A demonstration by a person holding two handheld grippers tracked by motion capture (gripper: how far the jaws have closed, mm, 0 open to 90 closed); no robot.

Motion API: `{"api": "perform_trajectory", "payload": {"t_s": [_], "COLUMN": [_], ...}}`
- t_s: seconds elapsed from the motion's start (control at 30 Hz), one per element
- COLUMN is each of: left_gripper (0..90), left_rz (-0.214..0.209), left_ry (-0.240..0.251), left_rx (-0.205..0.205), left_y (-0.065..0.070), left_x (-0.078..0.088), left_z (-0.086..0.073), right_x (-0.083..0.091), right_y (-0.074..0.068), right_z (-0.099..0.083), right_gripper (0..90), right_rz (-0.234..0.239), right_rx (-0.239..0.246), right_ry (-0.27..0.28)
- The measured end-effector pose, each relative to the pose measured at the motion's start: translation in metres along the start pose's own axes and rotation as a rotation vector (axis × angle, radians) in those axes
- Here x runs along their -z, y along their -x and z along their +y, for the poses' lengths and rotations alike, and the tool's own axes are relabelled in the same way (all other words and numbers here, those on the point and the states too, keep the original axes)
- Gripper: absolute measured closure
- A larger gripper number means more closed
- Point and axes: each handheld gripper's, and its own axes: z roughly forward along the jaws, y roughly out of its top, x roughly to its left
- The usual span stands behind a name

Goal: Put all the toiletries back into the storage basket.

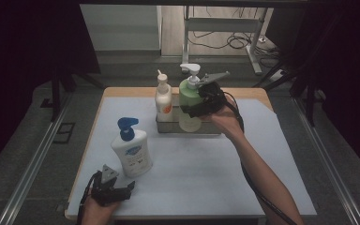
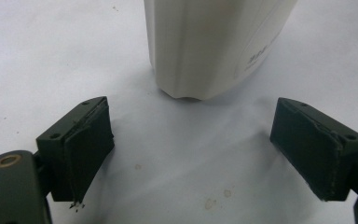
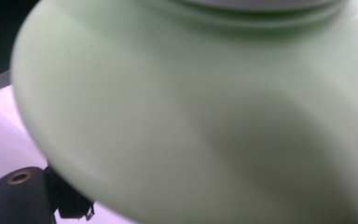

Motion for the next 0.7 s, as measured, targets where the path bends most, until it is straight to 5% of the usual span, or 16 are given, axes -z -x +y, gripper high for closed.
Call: {"api": "perform_trajectory", "payload": {"t_s": [0.7], "left_gripper": [12.5], "left_rz": [-0.001], "left_ry": [-0.003], "left_rx": [0.002], "left_y": [0.0], "left_x": [0.0], "left_z": [0.0], "right_x": [-0.028], "right_y": [0.023], "right_z": [0.016], "right_gripper": [12.9], "right_rz": [-0.095], "right_rx": [-0.037], "right_ry": [0.004]}}
